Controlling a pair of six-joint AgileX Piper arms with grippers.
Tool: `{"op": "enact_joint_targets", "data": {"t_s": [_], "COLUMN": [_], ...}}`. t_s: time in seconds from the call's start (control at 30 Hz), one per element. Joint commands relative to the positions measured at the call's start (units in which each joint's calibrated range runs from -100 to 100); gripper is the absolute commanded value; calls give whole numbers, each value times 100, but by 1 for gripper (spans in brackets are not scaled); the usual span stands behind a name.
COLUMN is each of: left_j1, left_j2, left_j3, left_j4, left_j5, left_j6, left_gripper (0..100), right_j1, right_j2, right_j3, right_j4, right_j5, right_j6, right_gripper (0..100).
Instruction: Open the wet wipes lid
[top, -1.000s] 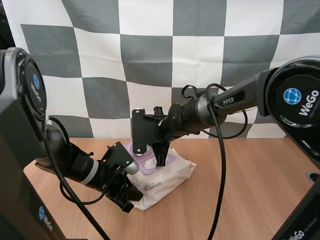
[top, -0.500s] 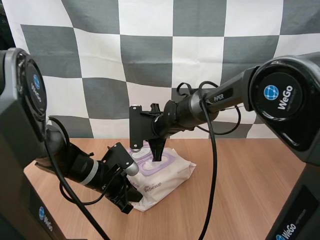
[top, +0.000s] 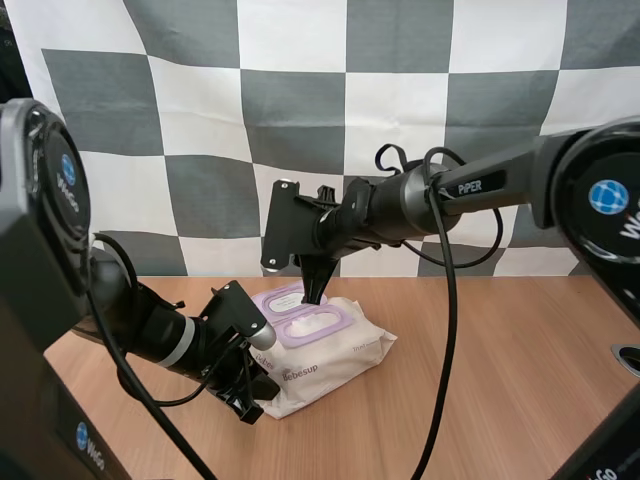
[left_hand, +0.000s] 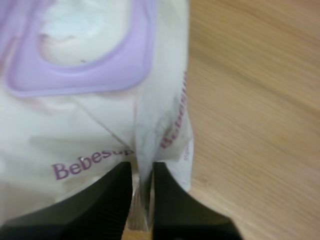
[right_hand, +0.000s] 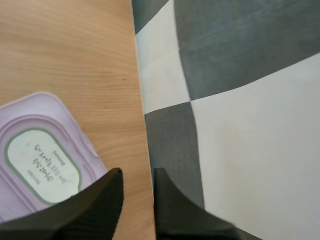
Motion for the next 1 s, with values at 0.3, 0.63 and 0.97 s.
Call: {"op": "enact_joint_targets", "data": {"t_s": [0.3, 0.63, 0.97], "left_j1": [-1, -1, -1], "left_j2": [-2971, -5778, -7490], "left_j3": [-1054, -1228, -630], "left_j4": [464, 812, 1902], "left_j5": [-505, -1537, -1330], "left_j6": [-2614, -4225, -5541], "left_gripper": [97, 92, 0], "right_j1": [-244, -1323, -1680], "right_j2": [-2667, -5476, -6930], "right_j3": [1, 1, 184], "right_j4": [-55, -1535, -2034], "right_j5": [838, 3217, 5797], "right_j6": [1743, 3959, 4835], "right_gripper": [100, 100, 9]}}
